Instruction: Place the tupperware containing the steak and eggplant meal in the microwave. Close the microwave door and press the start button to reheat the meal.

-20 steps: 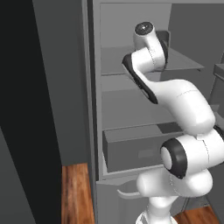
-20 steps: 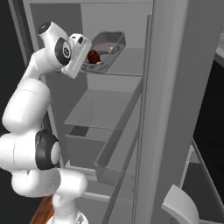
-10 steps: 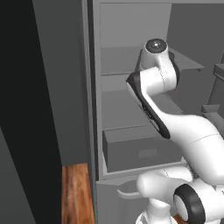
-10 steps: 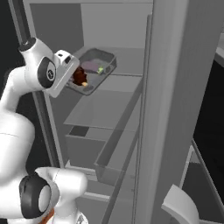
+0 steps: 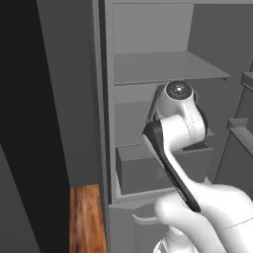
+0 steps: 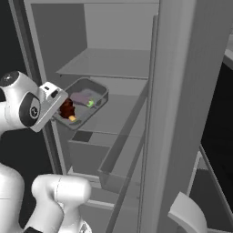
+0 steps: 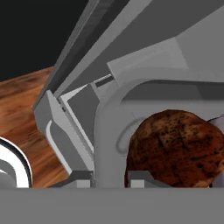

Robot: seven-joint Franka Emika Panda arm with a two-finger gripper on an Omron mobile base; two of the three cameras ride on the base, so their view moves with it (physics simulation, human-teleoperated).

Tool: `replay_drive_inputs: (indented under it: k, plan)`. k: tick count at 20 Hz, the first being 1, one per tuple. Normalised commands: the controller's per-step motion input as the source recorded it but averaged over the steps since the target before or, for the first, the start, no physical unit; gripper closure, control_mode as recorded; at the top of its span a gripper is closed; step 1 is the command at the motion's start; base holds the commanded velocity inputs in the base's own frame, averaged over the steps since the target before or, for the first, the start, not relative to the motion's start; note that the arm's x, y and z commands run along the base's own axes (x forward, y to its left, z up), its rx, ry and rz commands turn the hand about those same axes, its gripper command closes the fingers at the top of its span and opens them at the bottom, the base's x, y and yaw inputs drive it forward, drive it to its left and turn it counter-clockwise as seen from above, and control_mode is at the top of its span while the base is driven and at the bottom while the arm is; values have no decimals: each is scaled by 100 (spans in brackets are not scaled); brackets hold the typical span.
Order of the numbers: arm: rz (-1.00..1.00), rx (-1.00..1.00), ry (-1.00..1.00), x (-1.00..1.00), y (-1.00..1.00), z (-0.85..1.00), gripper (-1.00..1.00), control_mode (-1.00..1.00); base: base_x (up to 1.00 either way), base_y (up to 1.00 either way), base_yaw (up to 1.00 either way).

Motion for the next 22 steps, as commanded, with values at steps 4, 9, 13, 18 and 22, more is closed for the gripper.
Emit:
replay_drive_inputs:
  k: [4, 9, 13, 18, 22]
  plan:
    - [0, 0, 8, -5, 24, -37, 100, -100, 0, 0, 0]
    - [0, -1, -1, -22, 18, -11, 100, 100, -20, 5, 0]
    - [0, 0, 0, 0, 0, 0, 100, 100, -100, 28, -5]
    - [0, 0, 0, 0, 0, 0, 100, 100, -100, 29, -9]
    - [0, 0, 0, 0, 0, 0, 100, 100, -100, 3, -17]
